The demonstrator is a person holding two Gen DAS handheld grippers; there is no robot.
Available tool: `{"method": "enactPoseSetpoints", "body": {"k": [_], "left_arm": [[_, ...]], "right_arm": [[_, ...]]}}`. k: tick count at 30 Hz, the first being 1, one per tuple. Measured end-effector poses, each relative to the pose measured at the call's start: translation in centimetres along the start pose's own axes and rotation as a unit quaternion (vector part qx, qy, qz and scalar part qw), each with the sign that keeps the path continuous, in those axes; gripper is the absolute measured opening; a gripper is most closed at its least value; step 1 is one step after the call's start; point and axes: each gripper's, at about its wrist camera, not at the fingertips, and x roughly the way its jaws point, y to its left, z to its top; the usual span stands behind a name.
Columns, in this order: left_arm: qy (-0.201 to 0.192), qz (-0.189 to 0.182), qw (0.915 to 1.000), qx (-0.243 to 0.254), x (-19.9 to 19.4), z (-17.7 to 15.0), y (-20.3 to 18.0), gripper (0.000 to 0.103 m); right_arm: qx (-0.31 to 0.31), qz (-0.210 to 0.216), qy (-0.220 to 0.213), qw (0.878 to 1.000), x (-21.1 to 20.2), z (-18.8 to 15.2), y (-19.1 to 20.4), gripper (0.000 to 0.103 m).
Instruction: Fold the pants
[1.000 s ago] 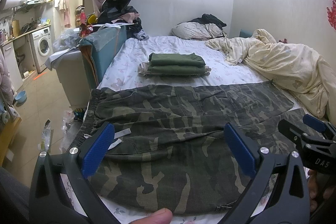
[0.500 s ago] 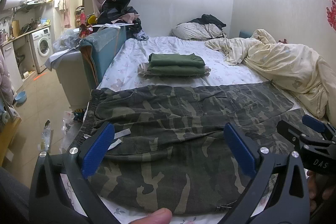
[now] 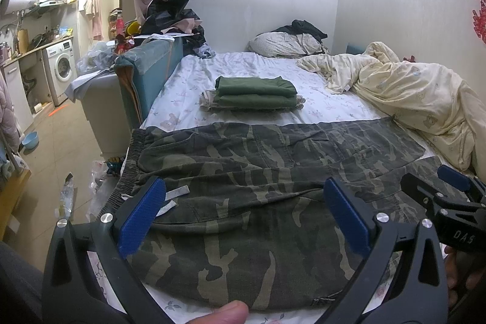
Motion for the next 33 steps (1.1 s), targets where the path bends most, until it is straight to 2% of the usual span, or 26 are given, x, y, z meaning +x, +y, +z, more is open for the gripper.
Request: {"method": "enactPoseSetpoints", "body": {"k": [24, 29, 33], "left_arm": [[-0.006, 0.005, 1.0, 0.004, 0.01, 0.45, 0.04, 0.102], [-0.013, -0.005, 0.9998, 0.016, -0.06, 0.38, 0.09, 0.102], [-0.005, -0.015, 0.9998, 0.011, -0.09, 0.26, 0.58, 0.102]], "right_arm": [[0.0, 0.0, 0.001, 1.0, -0.02, -0.05, 0.19, 0.103], [0.0, 0.0, 0.003, 1.0, 0.07, -0.1, 0.3, 0.103], [0.011, 0.011, 0.01, 1.0, -0.17, 0.05, -0.02, 0.103]]}}
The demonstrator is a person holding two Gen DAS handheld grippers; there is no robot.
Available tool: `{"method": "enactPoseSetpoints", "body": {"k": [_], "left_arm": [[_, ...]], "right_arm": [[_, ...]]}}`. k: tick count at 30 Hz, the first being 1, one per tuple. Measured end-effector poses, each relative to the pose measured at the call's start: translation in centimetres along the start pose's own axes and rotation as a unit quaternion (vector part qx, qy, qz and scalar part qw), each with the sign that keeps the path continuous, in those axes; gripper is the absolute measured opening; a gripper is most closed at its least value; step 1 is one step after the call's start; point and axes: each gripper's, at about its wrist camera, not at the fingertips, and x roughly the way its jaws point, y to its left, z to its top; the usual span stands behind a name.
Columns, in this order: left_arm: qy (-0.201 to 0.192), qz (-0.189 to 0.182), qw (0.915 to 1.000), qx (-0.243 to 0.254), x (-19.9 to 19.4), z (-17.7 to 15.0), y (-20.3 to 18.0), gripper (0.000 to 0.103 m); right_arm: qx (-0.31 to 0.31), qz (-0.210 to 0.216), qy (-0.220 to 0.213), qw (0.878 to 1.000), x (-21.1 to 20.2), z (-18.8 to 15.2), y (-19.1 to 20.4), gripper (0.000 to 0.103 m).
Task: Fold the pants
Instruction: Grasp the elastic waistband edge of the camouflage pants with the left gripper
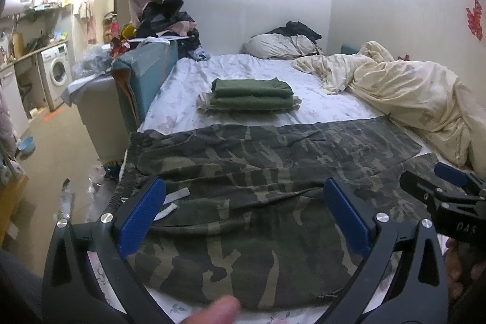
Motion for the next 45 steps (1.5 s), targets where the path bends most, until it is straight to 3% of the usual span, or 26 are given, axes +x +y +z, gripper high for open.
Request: {"method": "enactPoseSetpoints", "body": {"k": [5, 8, 13, 15, 18, 22, 26, 30, 32, 34, 35, 37, 40, 43, 45], "left_arm": [[0.003, 0.001, 1.0, 0.005, -0.1, -0.2, 0.8, 0.102], [0.008, 0.022, 0.9997, -0.005, 0.3, -0.1, 2.2, 0.102], [0.043, 0.08, 0.9925, -0.081, 1.7, -0.5, 7.5, 0.102], [0.063, 0.133, 0.9822, -0.117, 2.4, -1.2, 10.9, 0.102], [0.084, 0.17, 0.9649, -0.182, 2.8, -2.4, 15.0, 0.102], [0.101, 0.213, 0.9444, -0.229, 3.0, -4.2, 18.6, 0.102], [0.143, 0.209, 0.92, -0.299, 4.7, -7.4, 21.3, 0.101], [0.175, 0.194, 0.8828, -0.39, 7.4, -11.3, 22.5, 0.089], [0.18, 0.182, 0.8761, -0.409, 8.5, -12.6, 22.4, 0.084], [0.177, 0.17, 0.8789, -0.409, 9.9, -13.2, 21.9, 0.076], [0.174, 0.171, 0.8853, -0.396, 10.4, -13.1, 21.4, 0.064], [0.167, 0.173, 0.8983, -0.368, 10.9, -12.3, 20.5, 0.051], [0.147, 0.181, 0.9072, -0.35, 10.4, -11.2, 19.8, 0.02], [0.142, 0.19, 0.9146, -0.328, 9.6, -9.3, 18.9, 0.017], [0.129, 0.192, 0.9269, -0.296, 8.5, -7.4, 17.7, 0.015]], "right_arm": [[0.006, 0.009, 0.008, 1.0, 0.0, 0.2, 0.2, 0.103], [0.01, 0.019, 0.02, 1.0, 0.2, -0.4, -0.3, 0.103], [0.025, 0.03, 0.031, 0.999, 0.0, -0.3, -1.3, 0.103], [0.038, 0.033, 0.038, 0.998, 0.0, -0.2, -1.8, 0.103], [0.052, 0.042, 0.04, 0.997, -0.2, 0.1, -2.3, 0.103], [0.063, 0.058, 0.041, 0.995, -0.3, 0.2, -2.5, 0.103], [0.075, 0.066, 0.054, 0.994, 0.4, 0.2, -2.7, 0.103], [0.09, 0.071, 0.07, 0.991, 1.5, 0.2, -3.0, 0.103], [0.094, 0.069, 0.075, 0.99, 1.8, 0.1, -3.1, 0.103], [0.094, 0.064, 0.077, 0.991, 1.9, 0.0, -3.3, 0.103], [0.094, 0.06, 0.078, 0.991, 1.9, -0.1, -3.4, 0.103], [0.095, 0.053, 0.079, 0.991, 1.9, -0.3, -3.7, 0.103], [0.097, 0.047, 0.08, 0.991, 2.1, -0.3, -3.9, 0.103], [0.102, 0.049, 0.082, 0.99, 2.3, -0.3, -4.0, 0.103], [0.109, 0.061, 0.091, 0.988, 2.5, -0.4, -4.3, 0.103]]}}
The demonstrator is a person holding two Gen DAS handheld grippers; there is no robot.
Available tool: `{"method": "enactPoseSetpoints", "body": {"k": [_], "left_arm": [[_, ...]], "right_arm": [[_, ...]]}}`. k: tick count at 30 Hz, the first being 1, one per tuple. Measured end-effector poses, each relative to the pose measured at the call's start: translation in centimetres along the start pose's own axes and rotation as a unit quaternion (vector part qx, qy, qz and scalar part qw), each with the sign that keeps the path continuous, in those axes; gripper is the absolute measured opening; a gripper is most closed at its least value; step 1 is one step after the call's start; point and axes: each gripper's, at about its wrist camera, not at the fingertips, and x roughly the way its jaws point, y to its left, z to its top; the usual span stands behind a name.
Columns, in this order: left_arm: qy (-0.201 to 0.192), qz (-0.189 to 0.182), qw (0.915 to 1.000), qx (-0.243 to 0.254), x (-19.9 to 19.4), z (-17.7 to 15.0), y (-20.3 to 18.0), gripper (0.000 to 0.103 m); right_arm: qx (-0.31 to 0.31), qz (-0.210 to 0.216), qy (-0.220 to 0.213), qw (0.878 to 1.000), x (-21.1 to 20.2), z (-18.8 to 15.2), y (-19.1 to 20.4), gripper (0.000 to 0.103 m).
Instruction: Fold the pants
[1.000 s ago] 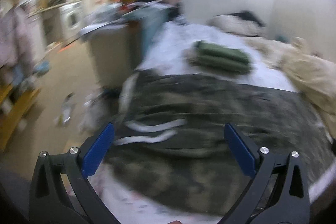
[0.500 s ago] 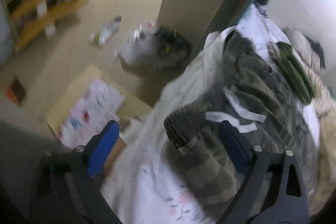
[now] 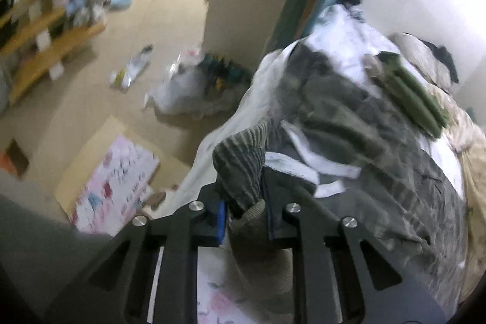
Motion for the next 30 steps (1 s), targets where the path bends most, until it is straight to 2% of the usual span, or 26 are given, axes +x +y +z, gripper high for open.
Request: {"method": "enactPoseSetpoints", "body": {"k": [5, 9, 12, 14, 17, 18, 20, 21, 23, 25, 27, 29, 30], "left_arm": [[0.005, 0.006, 0.9986, 0.053, -2.2, 2.0, -1.9, 0.014], [0.02, 0.006, 0.9983, 0.055, -2.6, 3.2, -2.6, 0.014], [0.019, 0.004, 0.9981, 0.058, -2.7, 3.2, -3.1, 0.014], [0.024, 0.006, 0.9984, 0.051, -2.4, 3.0, -3.1, 0.014], [0.034, 0.014, 0.9987, 0.034, -1.9, 2.8, -2.7, 0.014], [0.037, 0.016, 0.9987, 0.03, -1.8, 2.8, -2.5, 0.014], [0.042, 0.017, 0.9986, 0.026, -1.7, 2.7, -2.4, 0.014], [0.042, 0.017, 0.9986, 0.027, -1.8, 2.7, -2.5, 0.014], [0.04, 0.016, 0.9987, 0.028, -1.8, 2.7, -2.6, 0.014], [0.039, 0.016, 0.9987, 0.028, -1.8, 2.8, -2.7, 0.014], [0.041, 0.016, 0.9987, 0.026, -1.7, 2.9, -2.8, 0.014], [0.046, 0.016, 0.9986, 0.022, -1.6, 3.0, -2.7, 0.014], [0.048, 0.016, 0.9985, 0.02, -1.6, 2.9, -2.7, 0.014]], "right_arm": [[0.034, 0.054, 0.046, 0.997, 0.9, -0.6, -1.0, 0.103], [0.131, 0.123, 0.122, 0.976, 2.5, -4.2, -2.3, 0.103], [0.199, 0.125, 0.161, 0.958, 3.3, -8.5, -2.8, 0.103], [0.256, 0.118, 0.18, 0.942, 4.0, -11.6, -3.4, 0.103], [0.309, 0.075, 0.191, 0.929, 5.4, -14.7, -4.6, 0.103], [0.327, 0.056, 0.189, 0.924, 5.9, -15.5, -5.4, 0.103], [0.357, 0.047, 0.164, 0.918, 6.0, -15.8, -7.0, 0.101], [0.366, 0.044, 0.144, 0.919, 5.9, -15.4, -7.9, 0.101], [0.37, 0.008, 0.098, 0.924, 4.9, -13.8, -9.9, 0.099], [0.386, -0.035, 0.046, 0.921, 3.7, -12.0, -13.1, 0.099], [0.42, -0.08, 0.006, 0.904, 2.9, -10.5, -17.7, 0.095], [0.458, -0.106, -0.027, 0.882, 2.0, -9.1, -22.1, 0.085], [0.47, -0.124, -0.048, 0.873, 1.3, -8.3, -24.0, 0.076]]}}
